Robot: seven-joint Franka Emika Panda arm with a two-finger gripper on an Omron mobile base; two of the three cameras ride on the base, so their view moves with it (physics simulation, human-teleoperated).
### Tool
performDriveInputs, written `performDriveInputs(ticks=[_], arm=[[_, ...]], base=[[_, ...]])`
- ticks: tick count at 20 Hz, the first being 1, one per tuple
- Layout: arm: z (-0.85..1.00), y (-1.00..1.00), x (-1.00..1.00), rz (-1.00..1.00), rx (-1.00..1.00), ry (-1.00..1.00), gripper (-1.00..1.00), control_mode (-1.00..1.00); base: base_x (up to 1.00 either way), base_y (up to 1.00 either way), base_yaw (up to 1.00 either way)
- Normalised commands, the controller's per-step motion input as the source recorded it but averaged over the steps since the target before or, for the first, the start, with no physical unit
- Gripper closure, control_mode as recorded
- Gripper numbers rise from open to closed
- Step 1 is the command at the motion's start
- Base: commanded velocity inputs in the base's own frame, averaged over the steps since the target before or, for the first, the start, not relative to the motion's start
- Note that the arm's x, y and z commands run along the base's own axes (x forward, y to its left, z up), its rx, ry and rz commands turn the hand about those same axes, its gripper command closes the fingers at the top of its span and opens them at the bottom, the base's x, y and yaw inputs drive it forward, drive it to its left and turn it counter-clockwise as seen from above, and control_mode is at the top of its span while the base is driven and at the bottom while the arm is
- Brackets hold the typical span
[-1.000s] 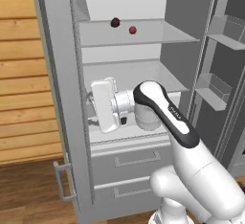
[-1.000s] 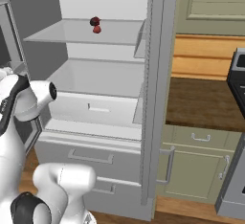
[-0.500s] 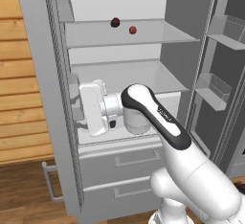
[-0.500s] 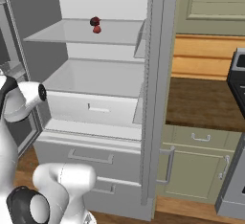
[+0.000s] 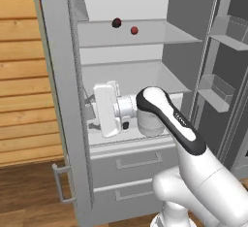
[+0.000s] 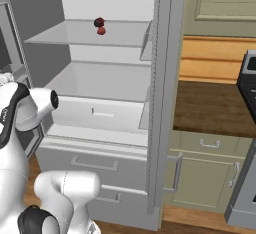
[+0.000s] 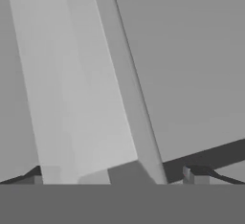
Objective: Take the strawberry from the fridge and place it on top of the pancake, located on the dining counter.
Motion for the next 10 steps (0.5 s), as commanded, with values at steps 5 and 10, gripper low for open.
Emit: performDriveInputs(ticks=[5,10], arm=[[0.00,-0.34,-0.06,-0.06,0.00,0.01,-1.00,-1.00],[0.00,0.09,-0.06,0.00,0.00,0.00,-1.00,-1.00]], base=[[0.00,0.00,0.00],[0.00,0.00,0.00]])
